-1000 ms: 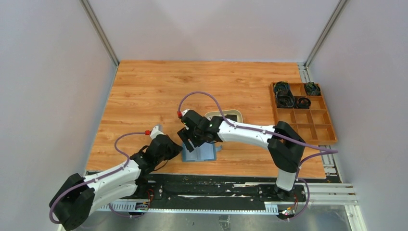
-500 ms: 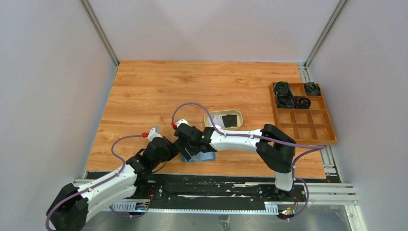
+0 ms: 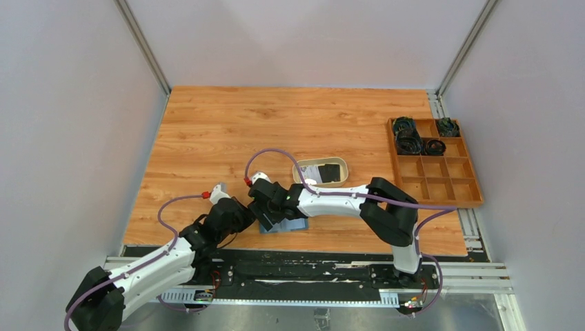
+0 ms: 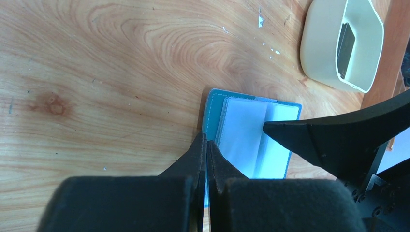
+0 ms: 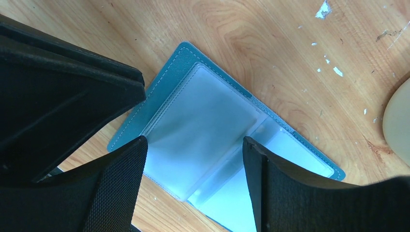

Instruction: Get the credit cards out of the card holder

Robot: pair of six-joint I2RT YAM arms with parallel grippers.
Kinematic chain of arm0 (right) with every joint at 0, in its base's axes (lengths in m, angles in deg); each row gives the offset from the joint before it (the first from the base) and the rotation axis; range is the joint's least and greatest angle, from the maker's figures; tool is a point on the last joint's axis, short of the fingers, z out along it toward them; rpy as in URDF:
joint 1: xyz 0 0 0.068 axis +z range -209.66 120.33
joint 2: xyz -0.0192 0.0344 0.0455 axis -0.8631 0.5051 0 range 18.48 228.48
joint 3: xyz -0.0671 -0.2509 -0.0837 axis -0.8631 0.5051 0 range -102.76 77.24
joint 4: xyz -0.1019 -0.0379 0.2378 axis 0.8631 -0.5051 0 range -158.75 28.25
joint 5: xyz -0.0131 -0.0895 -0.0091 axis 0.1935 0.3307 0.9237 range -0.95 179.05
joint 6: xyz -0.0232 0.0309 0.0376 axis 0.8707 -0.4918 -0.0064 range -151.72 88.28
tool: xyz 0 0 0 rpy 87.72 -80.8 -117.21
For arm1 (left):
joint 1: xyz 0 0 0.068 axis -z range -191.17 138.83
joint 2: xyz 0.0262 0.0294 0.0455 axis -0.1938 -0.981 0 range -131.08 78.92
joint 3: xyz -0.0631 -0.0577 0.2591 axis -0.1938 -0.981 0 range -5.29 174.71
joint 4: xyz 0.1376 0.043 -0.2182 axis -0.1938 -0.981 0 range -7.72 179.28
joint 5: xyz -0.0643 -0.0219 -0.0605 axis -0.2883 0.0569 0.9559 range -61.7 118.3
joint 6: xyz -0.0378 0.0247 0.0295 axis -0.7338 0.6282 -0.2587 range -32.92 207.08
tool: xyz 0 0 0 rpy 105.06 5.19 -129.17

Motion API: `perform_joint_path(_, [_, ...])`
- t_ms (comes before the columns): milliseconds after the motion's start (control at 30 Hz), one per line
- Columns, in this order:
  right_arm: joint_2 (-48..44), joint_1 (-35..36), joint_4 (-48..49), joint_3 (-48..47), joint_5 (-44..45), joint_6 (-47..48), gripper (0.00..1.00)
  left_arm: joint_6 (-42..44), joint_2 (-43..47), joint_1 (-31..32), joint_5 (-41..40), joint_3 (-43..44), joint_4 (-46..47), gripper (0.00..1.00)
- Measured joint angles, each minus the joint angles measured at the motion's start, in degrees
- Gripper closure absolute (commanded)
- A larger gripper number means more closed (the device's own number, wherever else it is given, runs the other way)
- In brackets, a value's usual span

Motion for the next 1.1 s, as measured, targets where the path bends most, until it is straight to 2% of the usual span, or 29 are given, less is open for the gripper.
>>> perform_joint_path(433, [-1.0,-0.1,2.5,2.2,1.1,0.0,0.24,0.2,-0.2,0.0,-0.5,0.0,-0.7,1.0])
perform_joint_path(467, [-1.2,-0.2,2.9,2.6,1.0,-0.1,0.24,0.4,-0.5,0.0,-0.5,0.0,-0.6,0.95])
perform_joint_path(600, [-1.7,-0.8,4.8,4.1,-0.2,-0.6,0.24,1.5,-4.2,0.0,0.5,0.0,0.7,0.62])
perform_joint_path(667, [-2.1,-1.3,5.9,5.0,-1.0,-1.0,0.24,1.4,-6.6,0.0,1.1,0.2,3.7,0.52])
perform_joint_path(700, [-2.4,-1.6,6.4,5.6,-1.3,-1.3,0.24,1.4,-7.6,0.0,1.5,0.3,5.0,0.49])
perform_joint_path(867, [-3.9,-3.3,7.7,7.8,-2.0,-1.8,0.25,1.2,-11.1,0.0,2.6,0.5,10.7,0.48])
perform_joint_path(1100, [-5.6,-4.3,12.3,11.4,-4.6,-2.1,0.25,-0.8,-11.8,0.0,3.1,-1.2,14.8,0.47])
